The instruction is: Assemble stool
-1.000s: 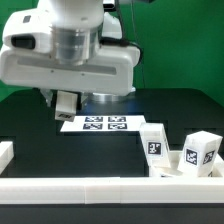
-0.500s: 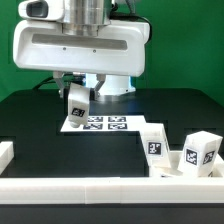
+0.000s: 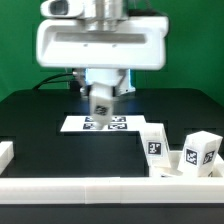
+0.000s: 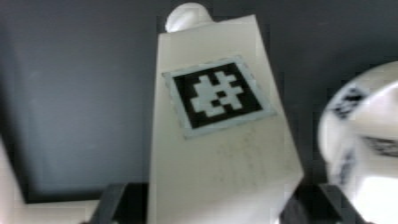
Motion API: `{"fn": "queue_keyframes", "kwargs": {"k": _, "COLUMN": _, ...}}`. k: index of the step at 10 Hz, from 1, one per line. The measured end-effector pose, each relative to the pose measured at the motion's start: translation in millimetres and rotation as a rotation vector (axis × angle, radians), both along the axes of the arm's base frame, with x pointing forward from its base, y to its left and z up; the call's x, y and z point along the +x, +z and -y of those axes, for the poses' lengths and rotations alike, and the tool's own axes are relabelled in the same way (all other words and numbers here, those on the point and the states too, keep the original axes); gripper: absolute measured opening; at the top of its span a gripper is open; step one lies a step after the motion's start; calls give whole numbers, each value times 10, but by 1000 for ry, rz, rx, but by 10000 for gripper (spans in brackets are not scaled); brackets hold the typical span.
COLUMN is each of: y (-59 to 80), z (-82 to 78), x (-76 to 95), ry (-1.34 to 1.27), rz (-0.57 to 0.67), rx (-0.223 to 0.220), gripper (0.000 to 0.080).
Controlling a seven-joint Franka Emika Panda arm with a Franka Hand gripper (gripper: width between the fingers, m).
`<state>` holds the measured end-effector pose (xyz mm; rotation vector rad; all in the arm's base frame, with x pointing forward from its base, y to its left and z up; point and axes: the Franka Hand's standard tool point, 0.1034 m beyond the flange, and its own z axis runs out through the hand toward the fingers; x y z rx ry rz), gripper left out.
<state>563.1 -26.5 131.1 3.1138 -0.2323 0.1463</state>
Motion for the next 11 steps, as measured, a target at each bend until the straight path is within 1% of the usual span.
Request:
{"fn": "queue_keyframes", "kwargs": {"k": 1, "y": 15, "z": -107, "x": 34, "ry": -7, "rz": 11, "rx": 4, "gripper": 324}}
{"fn": "queue_keyframes", "kwargs": {"k": 3, "y": -5, "z": -59, "x": 40, "ry": 4, "rz": 37, "rx": -6, "gripper": 324}}
{"fn": "queue_keyframes", "kwargs": {"k": 4, "y": 9, "z": -64, "x": 91, "ry": 8, "rz": 83, "rx": -14, "gripper": 324}}
{"fn": "queue_keyframes", "kwargs": {"k": 5, "y": 1, "z": -63, "x": 104, "ry": 11, "rz": 146, "rx": -25, "gripper": 324}}
{"fn": "queue_keyframes", "kwargs": {"k": 6, "y": 16, "z": -90, "x": 76, "ry": -12, "rz": 232, "rx": -22, "gripper": 324}}
{"fn": "queue_keyframes", "kwargs": {"k": 7, "y": 25, "z": -177, "x": 20, "ry": -29, "rz": 275, "rx": -11, "gripper": 324}}
{"fn": "queue_keyframes", "kwargs": {"k": 10, "y": 53, "z": -556, "x": 67, "ry": -80, "rz": 281, "rx": 39, "gripper": 324}}
{"fn": "queue_keyframes", "kwargs": {"k": 11, "y": 7, "z": -665, "x": 70, "ry": -76, "rz": 291, "rx": 39, "gripper": 324}}
